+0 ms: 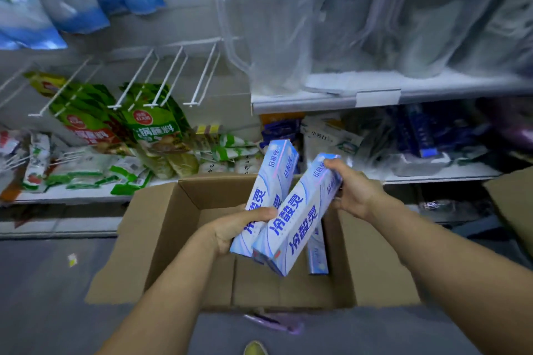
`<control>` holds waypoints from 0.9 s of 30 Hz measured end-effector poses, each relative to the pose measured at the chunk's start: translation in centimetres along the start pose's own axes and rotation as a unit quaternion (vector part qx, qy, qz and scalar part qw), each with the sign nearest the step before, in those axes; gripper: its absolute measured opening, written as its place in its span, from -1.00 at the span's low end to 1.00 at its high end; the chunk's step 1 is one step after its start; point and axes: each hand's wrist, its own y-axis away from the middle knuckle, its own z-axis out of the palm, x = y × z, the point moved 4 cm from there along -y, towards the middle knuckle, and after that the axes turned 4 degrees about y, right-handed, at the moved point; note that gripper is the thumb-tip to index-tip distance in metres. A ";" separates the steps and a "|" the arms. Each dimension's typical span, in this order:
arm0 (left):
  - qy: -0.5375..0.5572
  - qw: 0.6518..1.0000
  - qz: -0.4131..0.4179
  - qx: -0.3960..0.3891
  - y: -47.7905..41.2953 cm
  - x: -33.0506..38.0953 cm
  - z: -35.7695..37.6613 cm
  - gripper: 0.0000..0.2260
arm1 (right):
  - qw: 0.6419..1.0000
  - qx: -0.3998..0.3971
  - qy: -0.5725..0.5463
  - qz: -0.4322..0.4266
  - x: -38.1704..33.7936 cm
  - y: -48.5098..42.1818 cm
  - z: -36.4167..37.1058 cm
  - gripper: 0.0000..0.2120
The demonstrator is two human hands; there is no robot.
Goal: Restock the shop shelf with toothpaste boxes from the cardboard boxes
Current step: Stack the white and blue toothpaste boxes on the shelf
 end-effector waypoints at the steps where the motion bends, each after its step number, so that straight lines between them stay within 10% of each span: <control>1: 0.001 1.000 0.019 0.013 0.3 0.8 1.6 -0.64 | 1.000 0.019 -0.010 -0.018 -1.5 1.1 -2.0 -0.79; 14: 0.017 0.971 0.228 0.074 0.6 9.0 22.0 -0.60 | 0.964 0.106 -0.148 -0.194 -14.8 13.6 -23.1 -0.85; 27: -0.084 0.943 0.321 0.001 1.2 16.9 39.0 -0.80 | 0.949 0.148 -0.020 -0.279 -22.5 24.1 -37.2 -0.89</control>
